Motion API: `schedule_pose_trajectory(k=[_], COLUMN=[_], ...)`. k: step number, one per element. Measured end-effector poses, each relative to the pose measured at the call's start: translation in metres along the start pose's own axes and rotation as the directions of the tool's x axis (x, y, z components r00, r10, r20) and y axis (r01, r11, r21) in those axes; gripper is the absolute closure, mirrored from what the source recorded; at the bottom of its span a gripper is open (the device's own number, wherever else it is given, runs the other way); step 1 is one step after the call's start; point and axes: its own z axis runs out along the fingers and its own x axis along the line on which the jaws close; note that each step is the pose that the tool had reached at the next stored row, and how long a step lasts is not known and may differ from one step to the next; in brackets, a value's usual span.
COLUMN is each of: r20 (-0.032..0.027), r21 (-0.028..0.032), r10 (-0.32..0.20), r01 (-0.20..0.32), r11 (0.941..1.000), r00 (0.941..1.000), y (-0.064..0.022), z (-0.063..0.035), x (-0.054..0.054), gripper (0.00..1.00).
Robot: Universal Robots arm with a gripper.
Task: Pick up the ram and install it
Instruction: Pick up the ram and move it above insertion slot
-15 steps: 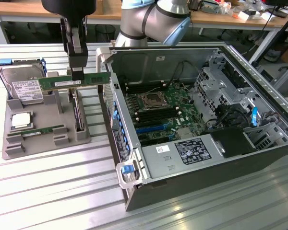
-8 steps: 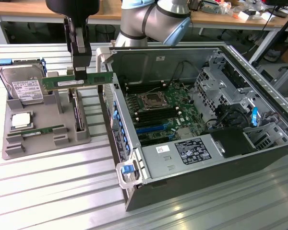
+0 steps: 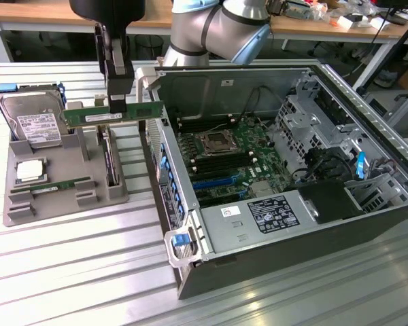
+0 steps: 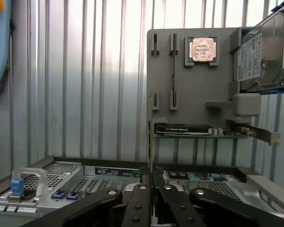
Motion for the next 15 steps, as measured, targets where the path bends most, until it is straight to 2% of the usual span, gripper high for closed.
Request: schedule_pose_trajectory(k=[9,15], r20=[-0.0006,-0.0013], r21=[0.0,-0.0001], r10=[0.0,0.0], r01=[0.0,0.0], r11=[1.0,1.0], r00=[1.0,1.0], y=[-0.0053,-0.0147], z=[0.0,-0.0001], x=[0.0,0.0], gripper=[0.88,0.88])
